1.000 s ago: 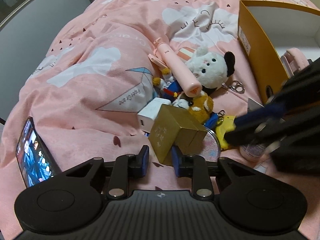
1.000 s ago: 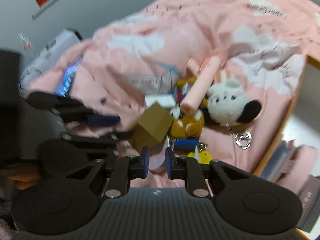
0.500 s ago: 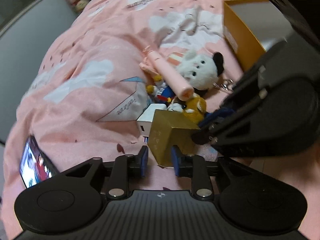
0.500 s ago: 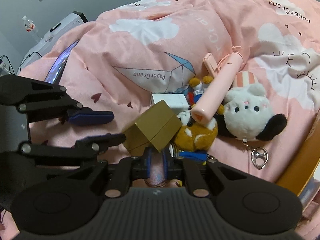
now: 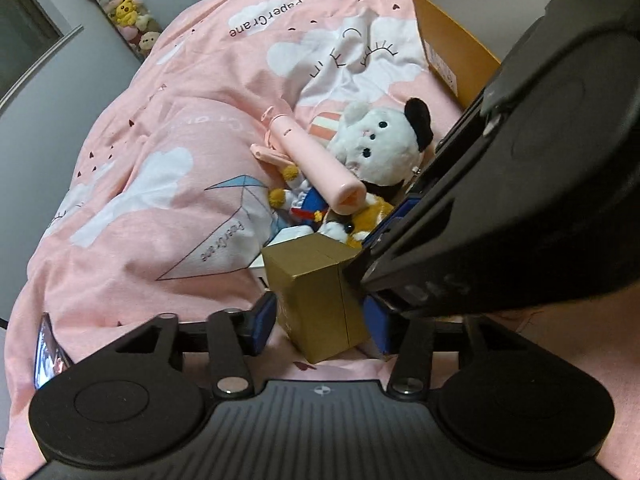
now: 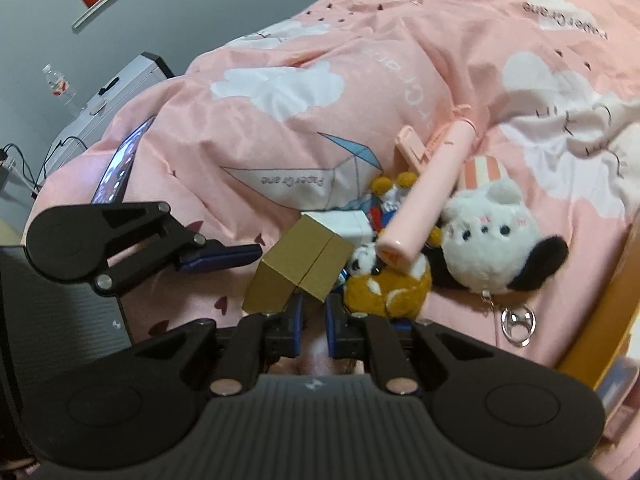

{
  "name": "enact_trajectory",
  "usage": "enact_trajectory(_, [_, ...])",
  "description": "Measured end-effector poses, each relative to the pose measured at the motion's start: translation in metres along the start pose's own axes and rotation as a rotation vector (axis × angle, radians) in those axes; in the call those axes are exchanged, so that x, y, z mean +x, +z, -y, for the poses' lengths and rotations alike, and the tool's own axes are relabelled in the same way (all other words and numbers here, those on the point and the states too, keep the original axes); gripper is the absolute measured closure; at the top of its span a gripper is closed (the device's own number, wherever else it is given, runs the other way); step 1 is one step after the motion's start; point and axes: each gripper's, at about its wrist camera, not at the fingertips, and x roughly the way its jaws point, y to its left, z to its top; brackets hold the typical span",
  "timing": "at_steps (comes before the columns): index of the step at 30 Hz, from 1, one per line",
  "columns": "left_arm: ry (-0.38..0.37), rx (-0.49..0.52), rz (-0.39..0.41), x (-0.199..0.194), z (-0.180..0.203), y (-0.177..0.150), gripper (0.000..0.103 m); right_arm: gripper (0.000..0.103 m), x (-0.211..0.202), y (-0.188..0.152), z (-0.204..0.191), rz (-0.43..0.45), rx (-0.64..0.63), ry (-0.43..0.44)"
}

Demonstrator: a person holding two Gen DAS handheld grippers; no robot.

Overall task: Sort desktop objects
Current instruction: 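Grasp the round silver compact mirror edge-on with the right gripper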

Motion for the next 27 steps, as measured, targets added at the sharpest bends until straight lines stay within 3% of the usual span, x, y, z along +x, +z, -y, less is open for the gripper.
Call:
enact_trajectory(4, [0.014,-0.017,0.004,-0.004,-0.006,-0.001,0.057,0.09,-0.001,-0.004,0.008,-0.045,0.044,-0.027])
enact_trajectory(9, [0.049,-0.023,0.026,-0.01,-0.01,-0.002,0.057,0.088,0.001,-0.006,0.008,-0.082,0.009,-0.082])
enact_trajectory(13, [0.048,-0.042,0.029,-0.01,-0.013,-0.002,0.057,0.069,0.009,-0.005,0.007,-0.11,-0.017,-0.117])
enact_trajectory(15, [0.057,-0.051,0.032,-0.012,-0.016,-0.003,0.058,0.069,0.014,-0.003,0.006,-0.13,-0.043,-0.133])
enact_trajectory(27, [0.11,-0.092,0.028,-0.013,-0.031,-0.004,0.062,0.068,0.05,0.018,0.008,-0.285,-0.152,-0.064])
